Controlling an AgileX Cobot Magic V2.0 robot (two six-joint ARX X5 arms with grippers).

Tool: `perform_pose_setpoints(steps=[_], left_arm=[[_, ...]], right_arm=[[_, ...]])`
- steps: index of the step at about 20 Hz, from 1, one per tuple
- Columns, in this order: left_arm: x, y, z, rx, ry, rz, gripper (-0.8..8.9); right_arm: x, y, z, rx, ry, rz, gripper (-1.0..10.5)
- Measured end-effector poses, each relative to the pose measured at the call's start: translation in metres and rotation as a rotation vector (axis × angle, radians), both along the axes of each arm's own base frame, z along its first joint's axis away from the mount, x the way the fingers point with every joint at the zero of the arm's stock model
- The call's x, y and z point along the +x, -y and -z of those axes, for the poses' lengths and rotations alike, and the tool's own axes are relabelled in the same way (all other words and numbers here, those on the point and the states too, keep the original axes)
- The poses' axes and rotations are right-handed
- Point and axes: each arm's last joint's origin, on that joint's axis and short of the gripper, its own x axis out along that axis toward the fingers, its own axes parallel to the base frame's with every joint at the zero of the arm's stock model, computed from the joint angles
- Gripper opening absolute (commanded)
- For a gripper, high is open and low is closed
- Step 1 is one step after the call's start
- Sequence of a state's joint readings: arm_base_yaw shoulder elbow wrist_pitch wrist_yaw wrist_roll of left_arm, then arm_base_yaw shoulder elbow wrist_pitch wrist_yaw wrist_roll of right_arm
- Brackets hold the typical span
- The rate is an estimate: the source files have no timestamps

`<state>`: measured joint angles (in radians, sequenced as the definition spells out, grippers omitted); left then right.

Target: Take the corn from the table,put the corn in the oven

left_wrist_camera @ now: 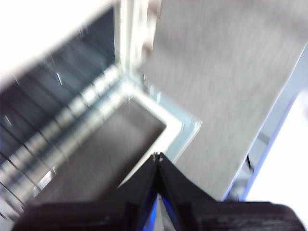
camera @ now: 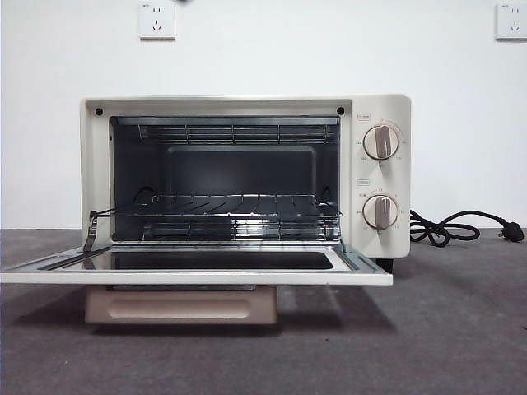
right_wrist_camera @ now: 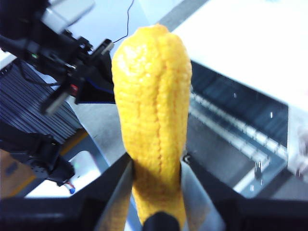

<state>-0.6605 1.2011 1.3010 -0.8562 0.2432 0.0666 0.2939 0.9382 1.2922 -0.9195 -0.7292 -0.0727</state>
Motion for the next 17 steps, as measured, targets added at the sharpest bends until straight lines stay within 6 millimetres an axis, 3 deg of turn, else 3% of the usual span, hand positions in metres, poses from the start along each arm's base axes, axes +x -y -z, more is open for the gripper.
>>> perform_pose_setpoints(steps=[4, 8, 17], left_arm=[[-0.026, -0.021, -0.029, -0.114, 0.133, -0.03, -0.06], [-0.045, -0.039, -0.045, -0.145, 0.241, -0.105, -0.06], [-0.087, -0.084, -0.067, -0.116, 0.474, -0.409, -0.06]], right_arm=[[-0.004, -0.036, -0.007, -0.037, 0.112, -0.003, -0.2], [-0.004, -0.07, -0.005, -0.077, 0.171, -0.021, -0.2], [-0.008, -0.16, 0.025, -0.289, 0.345, -0.013, -0.2]])
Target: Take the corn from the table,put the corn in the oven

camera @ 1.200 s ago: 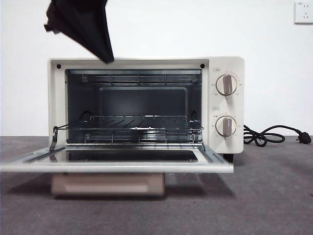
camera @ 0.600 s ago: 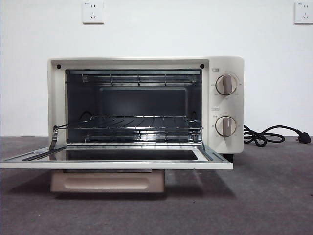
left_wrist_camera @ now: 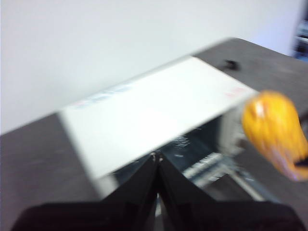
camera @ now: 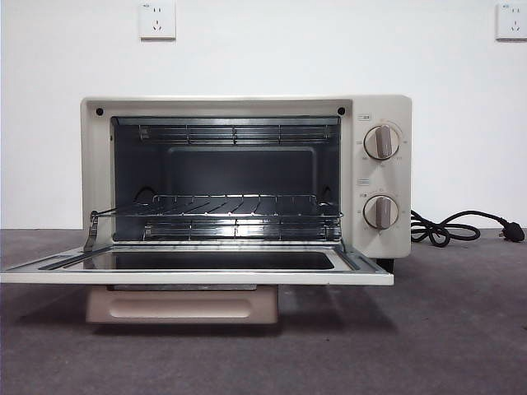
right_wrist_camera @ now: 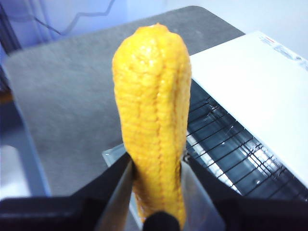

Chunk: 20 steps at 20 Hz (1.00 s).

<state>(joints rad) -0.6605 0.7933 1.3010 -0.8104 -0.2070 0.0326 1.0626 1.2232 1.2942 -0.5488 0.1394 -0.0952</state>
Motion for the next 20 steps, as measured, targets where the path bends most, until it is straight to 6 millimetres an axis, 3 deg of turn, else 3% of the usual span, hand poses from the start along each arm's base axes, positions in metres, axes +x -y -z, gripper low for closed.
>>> perform_pose_setpoints(steps=[9, 20], left_arm=[[-0.038, -0.037, 0.003, 0.05, 0.036, -0.197, -0.06], [-0.052, -0.049, 0.009, 0.063, 0.014, -0.233, -0.06]], right_arm=[[0.02, -0.06, 0.048, -0.208, 0.127, 0.07, -0.2], [0.049, -0.108, 0.117, -0.466, 0.274, 0.152, -0.2]])
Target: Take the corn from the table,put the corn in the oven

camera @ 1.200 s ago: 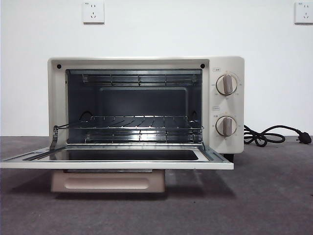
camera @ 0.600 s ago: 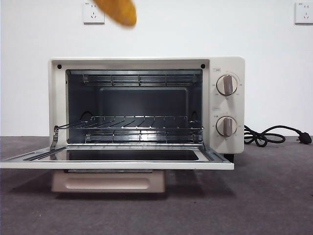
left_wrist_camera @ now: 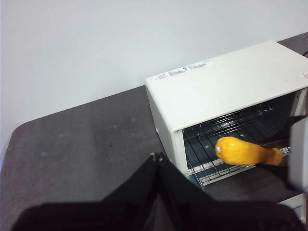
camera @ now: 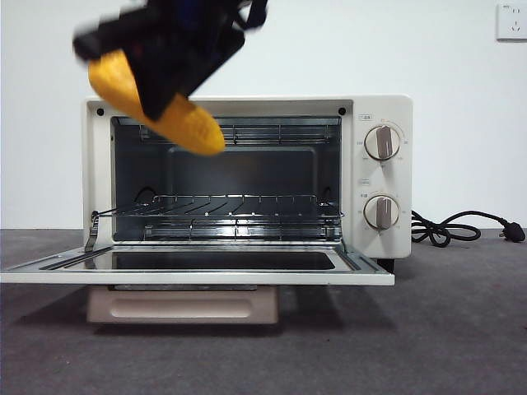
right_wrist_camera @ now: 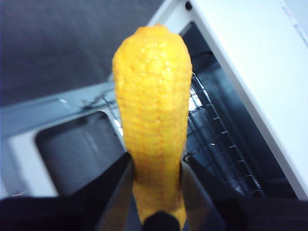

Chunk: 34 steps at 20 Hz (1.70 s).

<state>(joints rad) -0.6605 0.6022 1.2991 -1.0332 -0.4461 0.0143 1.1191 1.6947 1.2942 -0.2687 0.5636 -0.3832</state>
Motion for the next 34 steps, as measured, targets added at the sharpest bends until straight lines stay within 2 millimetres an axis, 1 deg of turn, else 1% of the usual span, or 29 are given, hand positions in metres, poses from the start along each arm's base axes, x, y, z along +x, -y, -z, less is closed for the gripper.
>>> perform_pose_setpoints(steps=[5, 8, 12, 18, 23, 28, 31, 34], left_arm=[[0.0, 0.0, 0.0, 0.001, -0.001, 0.0, -0.06], [0.0, 0.0, 0.0, 0.001, -0.001, 0.0, -0.06], [0.0, 0.0, 0.0, 0.002, -0.002, 0.0, -0.06], [0.0, 0.0, 0.0, 0.002, -0.002, 0.0, -0.06], [0.0, 0.0, 0.001, 0.002, -0.003, 0.0, -0.06], [0.0, 0.0, 0.001, 0.002, -0.003, 0.0, -0.06], [0.0, 0.0, 0.001, 0.002, -0.003, 0.0, -0.06], [0.0, 0.0, 0.001, 0.002, -0.003, 0.0, -0.06]], right_arm=[[0.011, -0.014, 0.026, -0.08, 0.074, 0.055, -0.1], [0.016, -0.019, 0.04, -0.116, 0.102, 0.093, -0.1], [0.024, -0.024, 0.052, -0.133, 0.153, 0.148, -0.1], [0.034, -0.026, 0.056, -0.134, 0.22, 0.214, -0.1], [0.046, -0.019, 0.061, -0.168, 0.212, 0.239, 0.1], [0.059, -0.01, 0.062, -0.183, 0.205, 0.274, 2.0], [0.065, -0.004, 0.063, -0.205, 0.195, 0.293, 2.3], [0.067, -0.002, 0.064, -0.219, 0.187, 0.3, 2.3]])
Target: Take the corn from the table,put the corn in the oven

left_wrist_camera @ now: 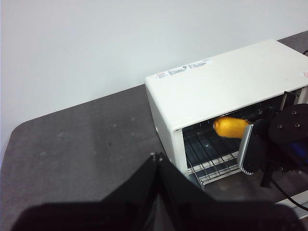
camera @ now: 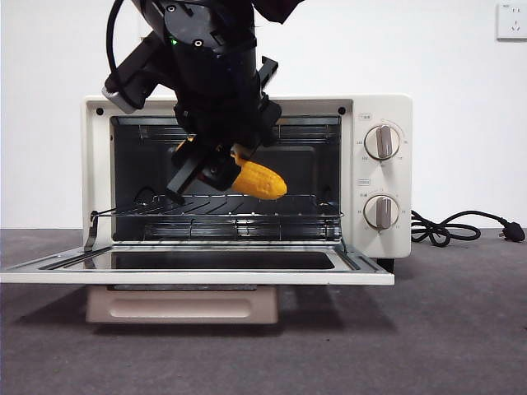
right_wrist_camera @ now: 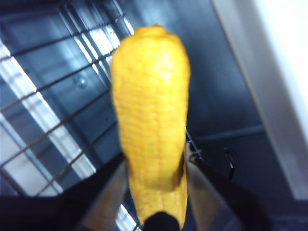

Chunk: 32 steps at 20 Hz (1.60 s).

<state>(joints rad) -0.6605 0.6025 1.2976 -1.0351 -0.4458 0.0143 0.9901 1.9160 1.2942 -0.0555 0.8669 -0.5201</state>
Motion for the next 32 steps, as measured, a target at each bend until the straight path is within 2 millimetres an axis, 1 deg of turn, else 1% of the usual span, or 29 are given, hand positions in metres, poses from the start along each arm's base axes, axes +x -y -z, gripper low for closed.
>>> perform_pose_setpoints(steps=[5, 7, 9, 11, 19, 26, 28, 32], left_arm=[[0.0, 0.0, 0.0, 0.0, 0.0, 0.0, -0.06], [0.0, 0.0, 0.0, 0.0, 0.0, 0.0, -0.06], [0.0, 0.0, 0.0, 0.0, 0.0, 0.0, -0.06], [0.0, 0.0, 0.0, 0.0, 0.0, 0.0, -0.06], [0.0, 0.0, 0.0, 0.0, 0.0, 0.0, -0.06], [0.0, 0.0, 0.0, 0.0, 0.0, 0.0, -0.06], [0.0, 0.0, 0.0, 0.0, 0.0, 0.0, -0.06], [0.0, 0.0, 0.0, 0.0, 0.0, 0.0, -0.06]], right_arm=[[0.0, 0.0, 0.001, 0.011, -0.004, 0.007, 2.3], [0.0, 0.0, 0.001, 0.015, -0.007, 0.01, 3.0], [-0.001, 0.001, 0.002, 0.01, -0.013, 0.013, 4.0], [-0.001, 0.001, 0.002, 0.017, -0.016, 0.018, 4.5], [-0.003, 0.003, 0.003, 0.013, -0.007, 0.065, 4.4], [-0.016, -0.001, 0.005, 0.007, -0.015, 0.075, 4.4], [-0.021, -0.002, 0.001, 0.013, -0.009, 0.078, 4.4], [-0.033, 0.001, -0.019, 0.063, 0.012, 0.086, 4.4]])
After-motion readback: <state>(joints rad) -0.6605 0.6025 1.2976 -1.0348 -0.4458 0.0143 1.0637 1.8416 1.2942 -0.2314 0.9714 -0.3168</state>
